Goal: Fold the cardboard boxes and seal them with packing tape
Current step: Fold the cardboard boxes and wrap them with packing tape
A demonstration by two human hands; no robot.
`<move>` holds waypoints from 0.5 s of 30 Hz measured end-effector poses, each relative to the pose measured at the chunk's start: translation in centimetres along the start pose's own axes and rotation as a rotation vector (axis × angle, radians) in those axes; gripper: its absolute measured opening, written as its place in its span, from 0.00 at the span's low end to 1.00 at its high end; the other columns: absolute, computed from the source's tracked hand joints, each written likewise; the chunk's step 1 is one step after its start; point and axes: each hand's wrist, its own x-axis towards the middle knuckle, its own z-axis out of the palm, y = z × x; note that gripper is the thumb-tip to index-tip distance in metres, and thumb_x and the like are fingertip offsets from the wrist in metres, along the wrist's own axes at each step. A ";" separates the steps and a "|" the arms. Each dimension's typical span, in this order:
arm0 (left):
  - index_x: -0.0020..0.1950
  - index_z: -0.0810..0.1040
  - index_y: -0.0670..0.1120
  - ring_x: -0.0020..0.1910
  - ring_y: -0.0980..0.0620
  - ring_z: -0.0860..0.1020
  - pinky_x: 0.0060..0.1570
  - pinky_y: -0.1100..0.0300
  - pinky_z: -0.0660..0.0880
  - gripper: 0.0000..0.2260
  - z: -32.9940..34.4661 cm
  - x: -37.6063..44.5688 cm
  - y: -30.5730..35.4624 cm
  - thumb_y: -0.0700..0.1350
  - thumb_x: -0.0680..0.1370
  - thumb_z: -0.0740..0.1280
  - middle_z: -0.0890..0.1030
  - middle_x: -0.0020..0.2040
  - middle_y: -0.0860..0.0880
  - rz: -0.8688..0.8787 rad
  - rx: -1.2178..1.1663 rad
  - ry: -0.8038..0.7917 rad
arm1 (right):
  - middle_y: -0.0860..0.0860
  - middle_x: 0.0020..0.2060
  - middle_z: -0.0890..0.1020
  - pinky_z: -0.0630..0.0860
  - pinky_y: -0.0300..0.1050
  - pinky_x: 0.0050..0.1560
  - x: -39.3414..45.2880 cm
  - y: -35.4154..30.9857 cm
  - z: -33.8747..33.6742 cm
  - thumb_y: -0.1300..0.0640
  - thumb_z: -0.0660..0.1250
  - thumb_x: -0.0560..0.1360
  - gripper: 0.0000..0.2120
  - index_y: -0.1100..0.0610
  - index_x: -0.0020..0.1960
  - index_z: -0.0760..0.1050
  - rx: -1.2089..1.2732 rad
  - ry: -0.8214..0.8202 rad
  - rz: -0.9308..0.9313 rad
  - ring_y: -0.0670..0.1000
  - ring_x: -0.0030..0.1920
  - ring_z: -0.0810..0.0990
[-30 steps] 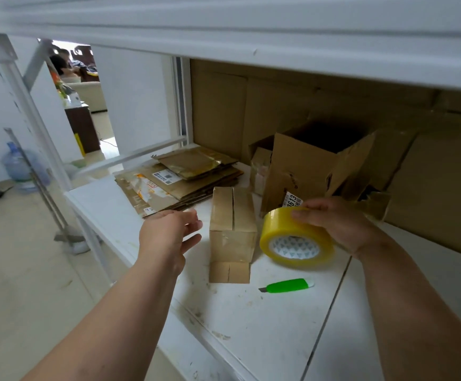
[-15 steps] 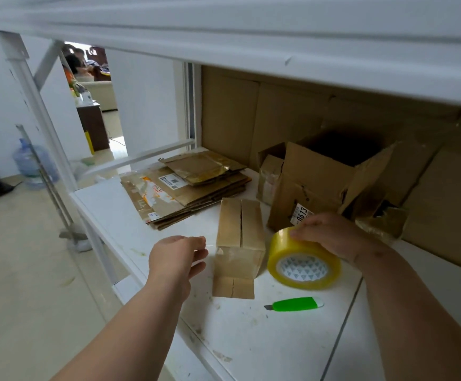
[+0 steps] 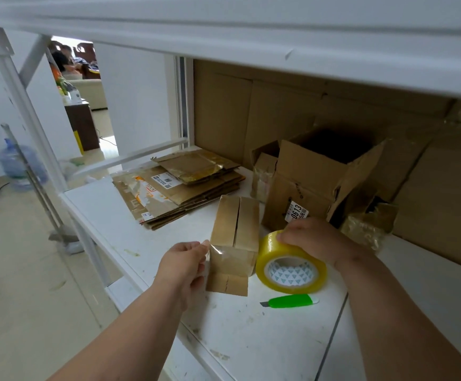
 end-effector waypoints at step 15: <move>0.64 0.81 0.50 0.53 0.61 0.76 0.54 0.73 0.68 0.12 -1.6 0.4 2.0 0.47 0.81 0.66 0.79 0.56 0.57 0.674 0.729 -0.010 | 0.54 0.41 0.83 0.77 0.45 0.43 -0.8 -1.0 2.3 0.48 0.71 0.74 0.11 0.55 0.44 0.81 0.101 0.074 0.082 0.54 0.43 0.83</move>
